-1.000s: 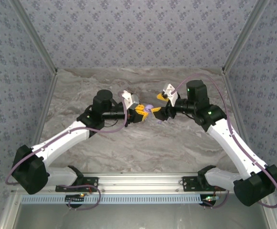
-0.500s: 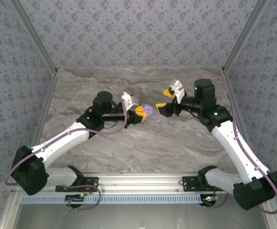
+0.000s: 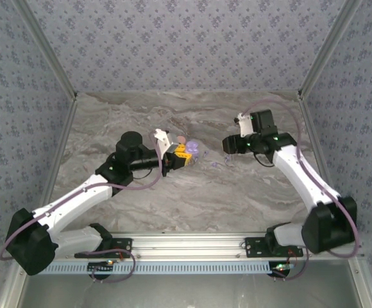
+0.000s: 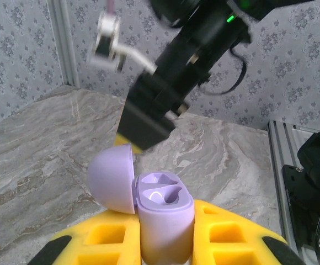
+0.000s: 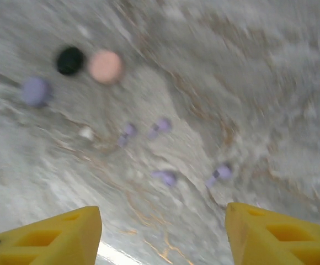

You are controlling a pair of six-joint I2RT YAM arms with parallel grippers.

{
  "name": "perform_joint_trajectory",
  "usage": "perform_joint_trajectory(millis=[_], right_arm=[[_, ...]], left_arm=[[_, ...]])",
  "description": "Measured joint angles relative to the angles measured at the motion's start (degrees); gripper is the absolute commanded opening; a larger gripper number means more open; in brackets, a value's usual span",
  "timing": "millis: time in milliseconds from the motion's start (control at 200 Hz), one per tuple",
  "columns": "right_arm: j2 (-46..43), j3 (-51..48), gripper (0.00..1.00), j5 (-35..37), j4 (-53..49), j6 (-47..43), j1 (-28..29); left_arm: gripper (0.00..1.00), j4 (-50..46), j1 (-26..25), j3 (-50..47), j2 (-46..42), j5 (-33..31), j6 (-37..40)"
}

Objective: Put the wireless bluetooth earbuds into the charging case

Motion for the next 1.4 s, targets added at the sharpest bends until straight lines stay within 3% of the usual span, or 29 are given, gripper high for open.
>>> perform_joint_trajectory(millis=[210, 385, 570, 1404], right_arm=[[14.9, 1.2, 0.56, 3.8, -1.9, 5.4, -0.4], [21.3, 4.4, 0.53, 6.8, -2.6, 7.2, 0.5], [24.9, 8.4, 0.45, 8.7, -2.4, 8.0, 1.4], [33.1, 13.2, 0.37, 12.9, -4.7, 8.7, 4.2]], left_arm=[[0.0, 0.0, 0.0, -0.1, -0.1, -0.8, -0.4], [0.0, -0.1, -0.2, -0.1, -0.1, -1.0, -0.4], [0.0, -0.1, -0.4, -0.1, -0.1, -1.5, -0.4], [0.0, -0.8, -0.8, -0.1, -0.4, -2.7, -0.4]])
